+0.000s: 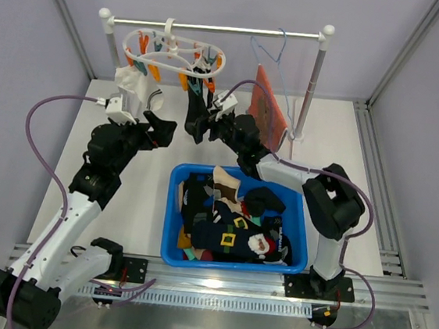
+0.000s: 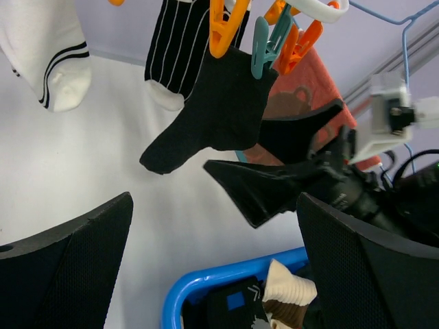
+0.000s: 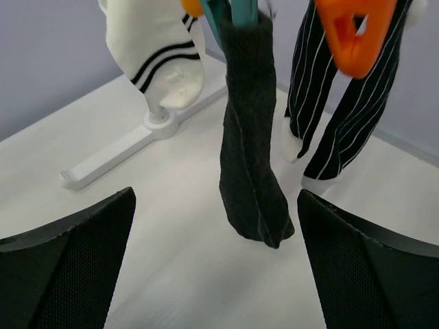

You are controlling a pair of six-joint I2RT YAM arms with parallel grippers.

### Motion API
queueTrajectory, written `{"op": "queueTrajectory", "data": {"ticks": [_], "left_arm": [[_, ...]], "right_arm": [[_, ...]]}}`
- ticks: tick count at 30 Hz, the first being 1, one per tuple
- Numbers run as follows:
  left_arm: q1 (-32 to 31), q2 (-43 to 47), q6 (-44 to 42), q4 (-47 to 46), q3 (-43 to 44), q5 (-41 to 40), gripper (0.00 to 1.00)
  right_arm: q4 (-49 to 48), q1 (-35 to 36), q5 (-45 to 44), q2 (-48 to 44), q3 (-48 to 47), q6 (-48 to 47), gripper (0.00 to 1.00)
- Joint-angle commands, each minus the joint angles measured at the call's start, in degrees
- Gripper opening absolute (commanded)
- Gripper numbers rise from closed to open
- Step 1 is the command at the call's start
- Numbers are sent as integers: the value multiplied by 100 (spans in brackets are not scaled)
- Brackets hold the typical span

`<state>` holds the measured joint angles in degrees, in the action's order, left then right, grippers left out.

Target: Remove the socks clipped to the hanger

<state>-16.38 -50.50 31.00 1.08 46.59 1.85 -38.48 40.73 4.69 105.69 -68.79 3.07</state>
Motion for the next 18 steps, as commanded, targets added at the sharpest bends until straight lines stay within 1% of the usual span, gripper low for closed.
{"op": "queueTrajectory", "data": {"ticks": [1,3,5,6,8,9,10,11,12,15,18], "left_arm": [[12,67,-77,-64,17,176,99],[12,84,-77,-64,-1,141,100],[12,84,-86,-73,-1,123,100],[12,76,-86,-82,-9,114,100],[12,58,-77,-82,-9,114,100],[12,49,-42,-82,-18,114,100],[12,32,-7,-82,-36,132,100],[12,23,46,-238,-44,175,100],[12,14,63,-249,-36,193,100],[-5,5,151,-240,8,158,100],[-75,102,169,-152,70,-44,100]], "right_arm": [[33,-12,-73,355,-642,-131,100],[104,-12,-152,601,-793,-149,91],[25,-4,-248,672,-802,-158,76],[-80,-12,-284,690,-785,-166,62],[-186,-4,-319,655,-697,-262,51],[-343,-4,-406,568,-575,-272,34],[-545,31,-442,445,-495,-429,9],[-668,66,-442,374,-286,-535,6],[-791,93,-634,304,-214,-753,5],[-854,277,-837,-4,50,-1132,4],[-951,532,-1031,-320,357,-1537,4]]}}
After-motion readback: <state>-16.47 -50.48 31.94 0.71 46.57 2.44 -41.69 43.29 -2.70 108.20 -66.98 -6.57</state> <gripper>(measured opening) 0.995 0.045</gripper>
